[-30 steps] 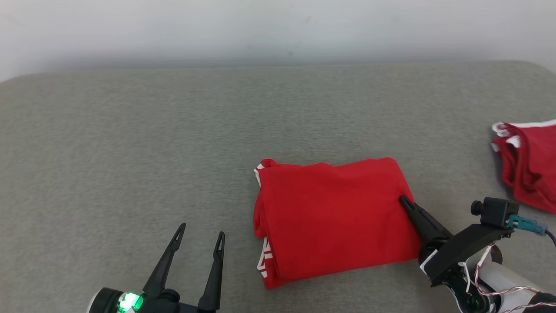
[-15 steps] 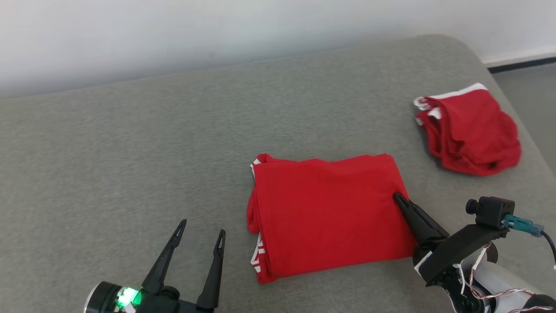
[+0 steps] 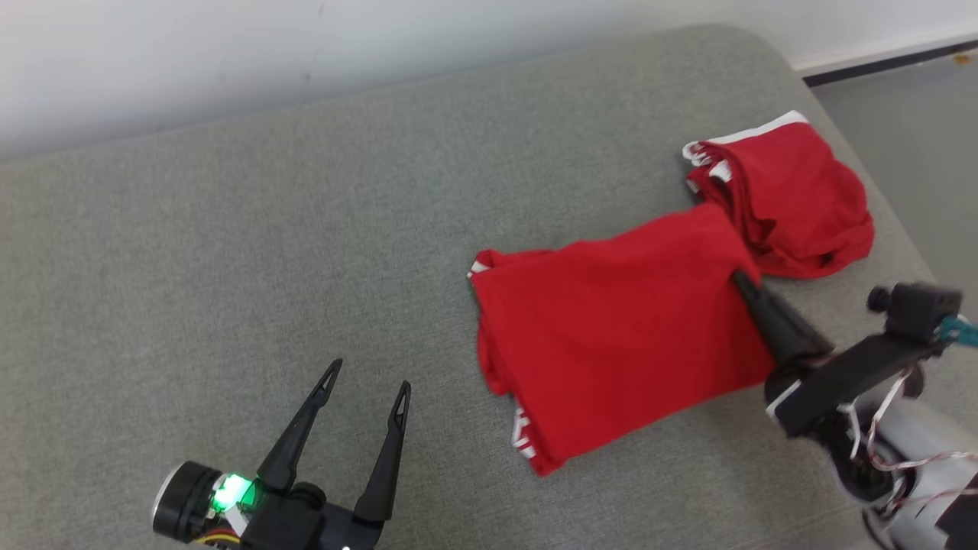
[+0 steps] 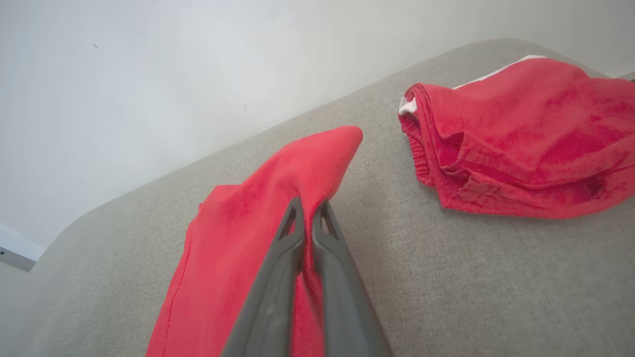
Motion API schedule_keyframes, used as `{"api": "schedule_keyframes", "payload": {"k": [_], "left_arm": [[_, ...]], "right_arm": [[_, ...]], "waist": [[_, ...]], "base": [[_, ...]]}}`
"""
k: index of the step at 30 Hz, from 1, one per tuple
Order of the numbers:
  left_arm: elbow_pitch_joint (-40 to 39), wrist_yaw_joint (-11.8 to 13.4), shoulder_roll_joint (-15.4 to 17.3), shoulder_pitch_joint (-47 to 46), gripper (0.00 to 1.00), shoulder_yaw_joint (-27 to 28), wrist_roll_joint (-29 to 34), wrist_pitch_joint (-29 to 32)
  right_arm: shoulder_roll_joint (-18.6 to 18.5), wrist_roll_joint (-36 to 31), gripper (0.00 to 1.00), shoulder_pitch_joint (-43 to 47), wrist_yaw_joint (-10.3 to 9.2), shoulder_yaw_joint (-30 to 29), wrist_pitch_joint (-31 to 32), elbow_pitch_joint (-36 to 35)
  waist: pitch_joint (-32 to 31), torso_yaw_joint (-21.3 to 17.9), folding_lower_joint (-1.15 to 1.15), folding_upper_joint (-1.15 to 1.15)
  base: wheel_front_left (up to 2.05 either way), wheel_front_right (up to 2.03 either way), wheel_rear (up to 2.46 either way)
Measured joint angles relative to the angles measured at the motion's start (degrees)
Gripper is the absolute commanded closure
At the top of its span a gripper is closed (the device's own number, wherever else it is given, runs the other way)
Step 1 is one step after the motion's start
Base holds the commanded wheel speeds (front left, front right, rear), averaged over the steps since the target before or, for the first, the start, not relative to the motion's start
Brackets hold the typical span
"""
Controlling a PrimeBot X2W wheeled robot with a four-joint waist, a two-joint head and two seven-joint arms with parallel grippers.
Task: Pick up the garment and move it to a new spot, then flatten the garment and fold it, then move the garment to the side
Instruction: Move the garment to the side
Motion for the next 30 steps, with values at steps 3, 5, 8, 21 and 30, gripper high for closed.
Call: {"api": "schedule_keyframes", "payload": {"k": [3, 5, 8, 21, 30], "left_arm": [[-0.5, -0.1, 0.3, -1.1, 0.0, -0.4, 0.1, 0.0], [-0.6, -0.1, 0.3, -1.8, 0.0, -0.5, 0.2, 0.0], [-0.5, -0.1, 0.3, -2.7, 0.0, -0.7, 0.1, 0.0], [-0.4, -0.6, -0.5, -5.8, 0.0, -1.2, -1.1, 0.0], [-1.1, -0.8, -0.2, -7.2, 0.0, -1.7, -1.1, 0.0]], "right_arm": [[-2.2, 0.0, 1.0, -3.1, 0.0, 0.3, 0.0, -0.6], [-3.9, 0.2, 1.0, -5.4, 0.0, 0.8, 0.1, -0.9], [-6.6, 1.0, 1.0, -8.8, 0.0, 1.0, 0.3, -1.4], [-19.5, 4.7, 1.0, -15.0, 0.0, -0.8, 0.8, 0.3], [-23.1, 7.1, 1.0, -14.5, 0.0, -3.1, 0.3, 6.6]], "waist": [[1.9, 0.5, 0.0, 0.0], [3.2, 0.9, 0.01, 0.0], [5.1, 1.4, 0.01, 0.0], [10.7, 3.3, 0.01, 0.0], [13.0, 5.4, 0.01, 0.0]], "base": [[0.0, 0.0, 0.0], [0.0, 0.0, 0.0], [0.0, 0.0, 0.0], [0.0, 0.0, 0.0], [0.0, 0.0, 0.0]]}}
